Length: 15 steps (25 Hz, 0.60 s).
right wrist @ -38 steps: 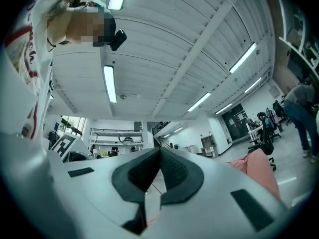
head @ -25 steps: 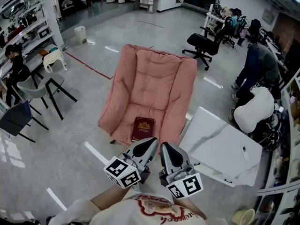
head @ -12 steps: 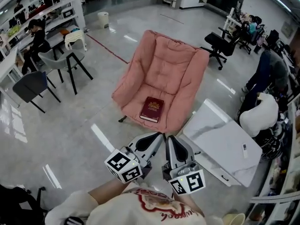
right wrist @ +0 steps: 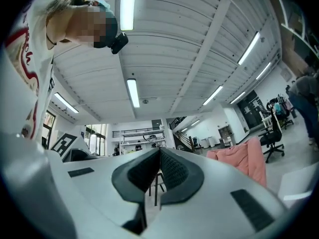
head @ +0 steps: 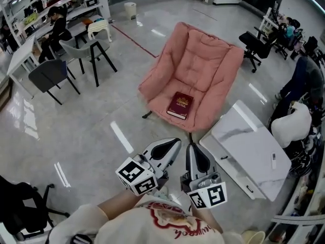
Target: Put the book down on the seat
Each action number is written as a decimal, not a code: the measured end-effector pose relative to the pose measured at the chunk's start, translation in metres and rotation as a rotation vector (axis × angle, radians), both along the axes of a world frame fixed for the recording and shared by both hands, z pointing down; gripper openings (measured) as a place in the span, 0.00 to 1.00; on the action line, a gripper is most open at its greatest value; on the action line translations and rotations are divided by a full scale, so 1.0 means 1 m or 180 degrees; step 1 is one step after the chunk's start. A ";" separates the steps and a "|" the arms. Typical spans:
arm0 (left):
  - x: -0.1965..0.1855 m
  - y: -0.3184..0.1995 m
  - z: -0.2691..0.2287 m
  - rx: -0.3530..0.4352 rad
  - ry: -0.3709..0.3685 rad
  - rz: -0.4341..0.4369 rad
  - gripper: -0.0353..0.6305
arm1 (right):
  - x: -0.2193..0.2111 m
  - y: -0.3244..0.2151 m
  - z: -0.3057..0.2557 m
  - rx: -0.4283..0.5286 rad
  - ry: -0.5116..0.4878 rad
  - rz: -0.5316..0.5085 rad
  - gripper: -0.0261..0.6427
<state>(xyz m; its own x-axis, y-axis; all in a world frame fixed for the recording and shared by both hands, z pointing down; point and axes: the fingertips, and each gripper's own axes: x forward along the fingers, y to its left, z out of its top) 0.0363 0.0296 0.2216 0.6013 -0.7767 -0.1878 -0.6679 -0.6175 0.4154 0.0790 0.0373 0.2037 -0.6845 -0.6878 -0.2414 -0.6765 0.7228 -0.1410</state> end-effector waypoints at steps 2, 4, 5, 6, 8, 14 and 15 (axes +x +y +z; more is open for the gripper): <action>-0.004 0.018 -0.002 0.0024 0.0023 0.0008 0.06 | -0.003 0.018 -0.005 0.0051 0.0010 -0.0003 0.04; -0.004 0.036 -0.004 0.0042 0.0047 0.0040 0.06 | -0.007 0.038 -0.010 0.0093 0.0025 -0.0004 0.04; -0.005 0.045 -0.004 0.0042 0.0045 0.0059 0.06 | -0.010 0.047 -0.010 0.0100 0.0041 0.0000 0.04; -0.008 0.054 -0.002 0.0041 0.0034 0.0074 0.06 | -0.015 0.056 -0.008 0.0089 0.0058 0.0008 0.04; -0.017 0.076 0.004 0.0024 0.0005 0.0078 0.06 | -0.027 0.079 0.001 0.0029 0.0063 0.0032 0.04; -0.068 0.180 0.023 -0.0071 -0.0045 0.0036 0.06 | -0.067 0.180 0.020 -0.0100 0.0006 0.0118 0.04; -0.076 0.197 0.025 -0.0076 -0.0048 0.0036 0.06 | -0.073 0.198 0.022 -0.0104 0.0009 0.0141 0.04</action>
